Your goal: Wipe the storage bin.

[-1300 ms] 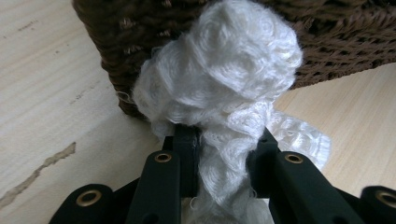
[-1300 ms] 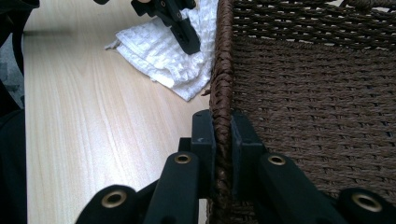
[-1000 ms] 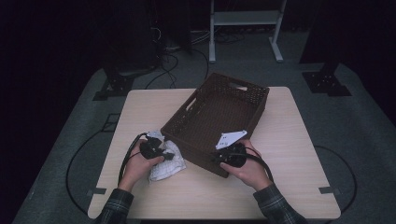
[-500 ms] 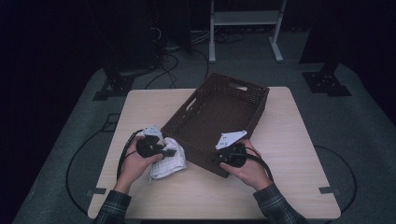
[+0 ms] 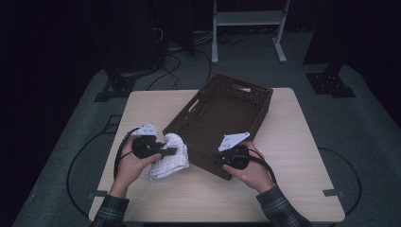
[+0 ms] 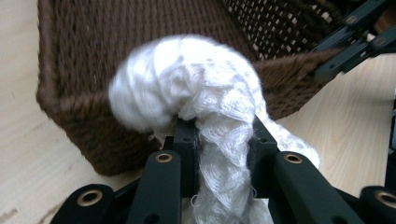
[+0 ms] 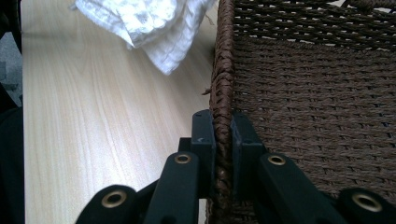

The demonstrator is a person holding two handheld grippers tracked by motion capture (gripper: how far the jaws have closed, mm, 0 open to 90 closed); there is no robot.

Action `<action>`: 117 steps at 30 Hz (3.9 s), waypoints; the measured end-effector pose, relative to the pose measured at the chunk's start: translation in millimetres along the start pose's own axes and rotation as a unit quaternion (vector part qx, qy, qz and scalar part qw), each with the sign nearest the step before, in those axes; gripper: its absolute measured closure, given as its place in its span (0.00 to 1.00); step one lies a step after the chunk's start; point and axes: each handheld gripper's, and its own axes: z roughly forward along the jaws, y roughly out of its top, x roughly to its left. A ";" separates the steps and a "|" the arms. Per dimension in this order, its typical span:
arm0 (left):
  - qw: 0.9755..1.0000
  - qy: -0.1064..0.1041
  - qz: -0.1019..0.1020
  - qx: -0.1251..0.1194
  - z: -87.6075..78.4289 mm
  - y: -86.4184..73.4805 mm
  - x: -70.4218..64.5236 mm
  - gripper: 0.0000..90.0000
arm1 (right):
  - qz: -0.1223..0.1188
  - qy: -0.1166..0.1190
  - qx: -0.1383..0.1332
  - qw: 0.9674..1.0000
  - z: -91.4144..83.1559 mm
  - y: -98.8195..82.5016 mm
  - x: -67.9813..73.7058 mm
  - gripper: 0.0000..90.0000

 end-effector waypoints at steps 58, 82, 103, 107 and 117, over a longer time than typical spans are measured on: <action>0.995 -0.010 -0.013 0.097 59.6 -22.2 3.8 0.79 | 0.001 0.013 -0.004 1.000 -34.4 -8.2 -2.3 0.92; 0.999 -0.032 0.005 0.025 32.3 -0.3 -9.1 0.79 | -0.008 0.003 -0.009 1.000 -24.7 -2.1 7.0 0.91; 0.996 -0.036 -0.004 0.084 63.6 -17.3 -4.8 0.79 | -0.005 0.002 -0.011 1.000 -23.9 -2.1 7.7 0.91; 0.994 -0.027 0.002 0.108 73.1 -21.9 -5.7 0.79 | -0.007 0.000 -0.012 1.000 -23.7 -2.0 8.5 0.91; 0.990 -0.020 0.010 0.143 85.5 -28.4 -4.6 0.79 | -0.006 0.002 -0.013 1.000 -23.6 -2.2 8.1 0.91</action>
